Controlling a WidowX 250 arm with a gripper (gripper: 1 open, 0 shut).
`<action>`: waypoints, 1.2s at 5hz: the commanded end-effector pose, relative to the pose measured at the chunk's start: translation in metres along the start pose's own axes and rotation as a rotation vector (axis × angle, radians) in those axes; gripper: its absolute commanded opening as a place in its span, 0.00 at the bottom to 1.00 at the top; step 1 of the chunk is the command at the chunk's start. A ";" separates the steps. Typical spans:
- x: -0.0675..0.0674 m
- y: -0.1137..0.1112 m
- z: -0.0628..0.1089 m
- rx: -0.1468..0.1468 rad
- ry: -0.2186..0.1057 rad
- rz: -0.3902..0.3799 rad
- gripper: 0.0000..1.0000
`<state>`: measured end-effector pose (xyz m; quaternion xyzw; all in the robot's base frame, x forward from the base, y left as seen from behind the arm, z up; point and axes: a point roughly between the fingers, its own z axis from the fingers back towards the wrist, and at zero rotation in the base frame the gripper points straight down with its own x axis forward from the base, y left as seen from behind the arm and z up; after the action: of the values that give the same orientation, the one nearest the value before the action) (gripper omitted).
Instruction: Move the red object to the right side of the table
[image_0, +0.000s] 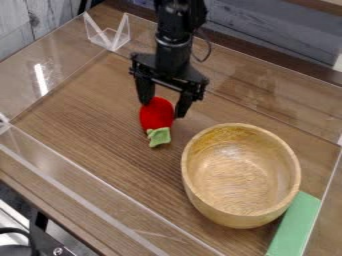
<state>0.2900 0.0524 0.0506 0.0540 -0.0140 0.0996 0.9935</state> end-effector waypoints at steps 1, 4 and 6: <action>0.005 0.004 0.006 0.002 -0.032 0.011 0.00; 0.022 -0.017 0.046 -0.031 -0.073 0.010 0.00; 0.048 -0.066 0.066 -0.056 -0.105 -0.038 0.00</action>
<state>0.3409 -0.0077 0.0930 0.0354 -0.0366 0.0776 0.9957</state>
